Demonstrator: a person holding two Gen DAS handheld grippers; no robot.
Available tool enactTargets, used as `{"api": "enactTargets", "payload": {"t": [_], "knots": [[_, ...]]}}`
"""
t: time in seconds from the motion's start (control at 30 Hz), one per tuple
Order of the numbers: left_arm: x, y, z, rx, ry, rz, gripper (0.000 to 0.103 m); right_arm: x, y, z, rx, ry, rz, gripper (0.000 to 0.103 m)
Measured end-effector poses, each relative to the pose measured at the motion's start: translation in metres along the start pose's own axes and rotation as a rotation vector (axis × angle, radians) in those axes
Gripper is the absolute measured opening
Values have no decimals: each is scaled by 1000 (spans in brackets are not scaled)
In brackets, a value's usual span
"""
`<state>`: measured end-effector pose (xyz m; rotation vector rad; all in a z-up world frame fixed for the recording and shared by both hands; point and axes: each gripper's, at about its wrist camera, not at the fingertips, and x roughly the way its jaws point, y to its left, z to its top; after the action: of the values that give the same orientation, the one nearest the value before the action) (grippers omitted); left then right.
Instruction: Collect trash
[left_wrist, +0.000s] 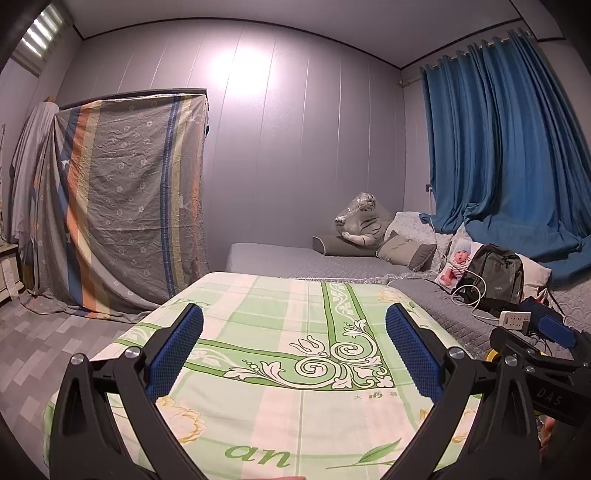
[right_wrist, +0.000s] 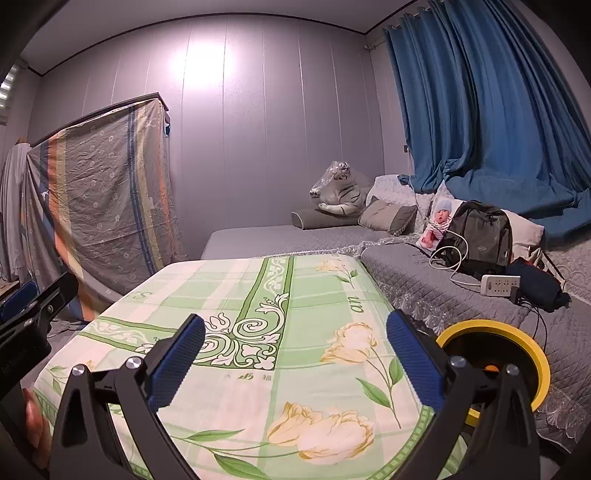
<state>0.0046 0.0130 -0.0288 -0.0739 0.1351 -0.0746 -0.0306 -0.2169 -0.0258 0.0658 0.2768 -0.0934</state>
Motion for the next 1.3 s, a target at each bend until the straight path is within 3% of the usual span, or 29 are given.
{"api": "enactTargets", "payload": {"t": [1.3], "knots": [[3,-2,-2,12,8,0,95,5,-4,-3,21,21,6,95]]}}
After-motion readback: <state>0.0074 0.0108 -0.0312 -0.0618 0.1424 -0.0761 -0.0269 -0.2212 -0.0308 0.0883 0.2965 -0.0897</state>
